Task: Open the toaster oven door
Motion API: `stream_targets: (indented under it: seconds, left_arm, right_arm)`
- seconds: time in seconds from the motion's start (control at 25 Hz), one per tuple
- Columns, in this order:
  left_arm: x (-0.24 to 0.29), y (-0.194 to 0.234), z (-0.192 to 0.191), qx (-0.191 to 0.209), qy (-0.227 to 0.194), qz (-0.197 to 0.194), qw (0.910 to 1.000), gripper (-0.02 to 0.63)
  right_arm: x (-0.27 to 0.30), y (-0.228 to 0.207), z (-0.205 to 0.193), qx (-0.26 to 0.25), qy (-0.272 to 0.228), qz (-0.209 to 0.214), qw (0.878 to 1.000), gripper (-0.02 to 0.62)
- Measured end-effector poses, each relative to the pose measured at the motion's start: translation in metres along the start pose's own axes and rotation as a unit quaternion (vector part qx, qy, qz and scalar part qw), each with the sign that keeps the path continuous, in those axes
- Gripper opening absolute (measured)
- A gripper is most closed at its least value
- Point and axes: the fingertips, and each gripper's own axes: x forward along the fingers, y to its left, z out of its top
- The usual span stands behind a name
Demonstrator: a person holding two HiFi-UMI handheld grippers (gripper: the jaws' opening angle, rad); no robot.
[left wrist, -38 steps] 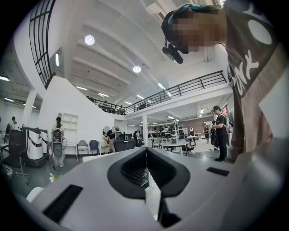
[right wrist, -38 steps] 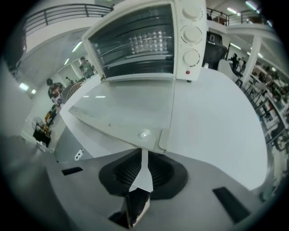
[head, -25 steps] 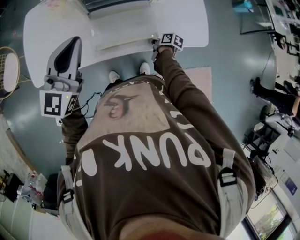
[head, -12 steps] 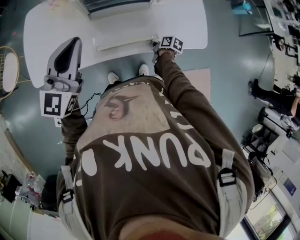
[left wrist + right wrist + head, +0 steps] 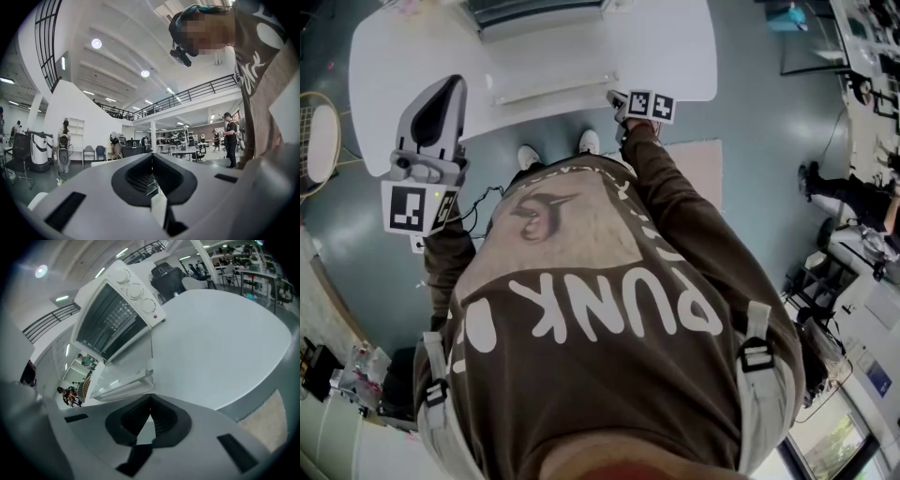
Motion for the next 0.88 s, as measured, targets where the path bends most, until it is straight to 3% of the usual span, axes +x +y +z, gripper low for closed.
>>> stream_targets:
  seconds: [0.16, 0.32, 0.44, 0.6, 0.76, 0.88]
  left_arm:
    - [0.004, -0.001, 0.001, 0.002, 0.003, 0.001, 1.0000, 0.005]
    - [0.009, -0.002, 0.003, 0.006, 0.004, -0.002, 1.0000, 0.005]
    - [0.011, -0.005, 0.003, 0.009, 0.004, -0.005, 0.9999, 0.005]
    - [0.013, -0.007, 0.005, 0.014, 0.005, -0.005, 0.9999, 0.005]
    - [0.014, -0.007, 0.006, 0.014, 0.007, -0.005, 0.9999, 0.005]
    - [0.016, -0.009, 0.007, 0.018, 0.008, -0.004, 0.9998, 0.005]
  right_arm:
    - [-0.034, 0.038, 0.023, -0.078, -0.052, 0.033, 0.995, 0.011]
    - [-0.073, 0.105, 0.058, -0.188, -0.128, 0.078, 0.971, 0.012]
    - [-0.105, 0.155, 0.083, -0.273, -0.196, 0.110, 0.935, 0.017]
    - [-0.148, 0.219, 0.107, -0.373, -0.271, 0.143, 0.876, 0.021]
    - [-0.178, 0.266, 0.117, -0.452, -0.307, 0.161, 0.822, 0.025]
    - [-0.197, 0.293, 0.121, -0.479, -0.332, 0.175, 0.793, 0.029]
